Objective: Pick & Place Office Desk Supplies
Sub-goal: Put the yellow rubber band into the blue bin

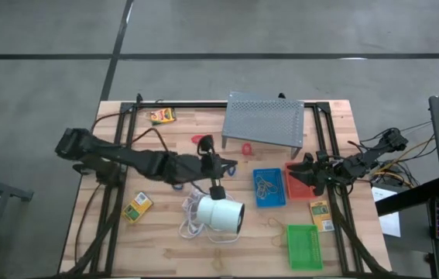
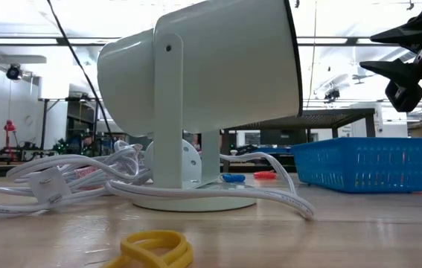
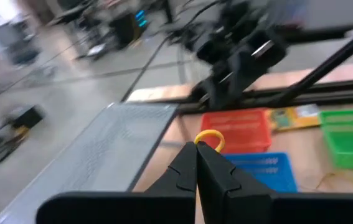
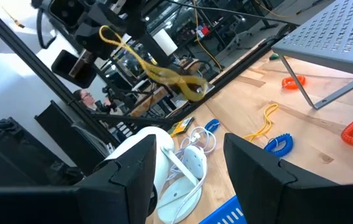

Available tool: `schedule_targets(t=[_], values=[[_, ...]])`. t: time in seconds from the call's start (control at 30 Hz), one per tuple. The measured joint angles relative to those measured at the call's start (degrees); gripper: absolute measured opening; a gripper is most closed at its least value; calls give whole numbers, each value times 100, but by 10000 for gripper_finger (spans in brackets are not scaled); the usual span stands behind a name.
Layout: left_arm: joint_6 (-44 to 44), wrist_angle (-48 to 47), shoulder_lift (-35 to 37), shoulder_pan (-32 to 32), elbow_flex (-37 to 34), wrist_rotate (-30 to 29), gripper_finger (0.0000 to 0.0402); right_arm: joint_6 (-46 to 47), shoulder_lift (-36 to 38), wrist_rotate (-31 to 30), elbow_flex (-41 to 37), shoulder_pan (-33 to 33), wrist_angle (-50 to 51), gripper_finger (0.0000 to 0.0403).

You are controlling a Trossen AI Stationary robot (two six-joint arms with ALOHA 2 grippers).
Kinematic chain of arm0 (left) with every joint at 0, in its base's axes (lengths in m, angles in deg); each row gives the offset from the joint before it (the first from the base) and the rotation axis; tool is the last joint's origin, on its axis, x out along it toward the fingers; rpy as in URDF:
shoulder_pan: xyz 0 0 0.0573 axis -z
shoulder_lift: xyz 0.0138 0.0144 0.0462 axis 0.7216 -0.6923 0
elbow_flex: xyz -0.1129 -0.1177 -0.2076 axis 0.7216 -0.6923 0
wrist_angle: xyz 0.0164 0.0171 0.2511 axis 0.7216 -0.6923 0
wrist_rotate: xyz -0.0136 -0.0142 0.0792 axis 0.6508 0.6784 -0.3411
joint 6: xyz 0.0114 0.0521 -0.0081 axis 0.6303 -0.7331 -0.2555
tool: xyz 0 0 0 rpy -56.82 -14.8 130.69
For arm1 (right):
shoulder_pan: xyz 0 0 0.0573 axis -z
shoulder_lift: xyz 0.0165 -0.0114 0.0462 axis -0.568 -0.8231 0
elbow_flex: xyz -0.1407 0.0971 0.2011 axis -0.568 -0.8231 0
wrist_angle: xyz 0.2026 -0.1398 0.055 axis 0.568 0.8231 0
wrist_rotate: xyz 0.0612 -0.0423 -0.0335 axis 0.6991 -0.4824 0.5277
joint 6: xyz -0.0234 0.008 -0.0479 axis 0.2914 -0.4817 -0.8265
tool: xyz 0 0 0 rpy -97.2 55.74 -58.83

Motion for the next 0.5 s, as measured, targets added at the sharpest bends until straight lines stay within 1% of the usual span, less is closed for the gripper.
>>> schedule_targets(t=[0.13,0.23,0.4,0.5], values=[[-298,1005,-2,-350,-435,970,3,1,0,1,0,0,0,185],[-319,1641,-2,-572,-762,1531,3,0,-2,1,0,1,0,185],[-335,2818,-24,-812,-1401,2089,3,1,-2,0,0,2,0,185],[-335,3512,-84,-892,-1758,2251,3,1,-2,0,0,1,0,185]])
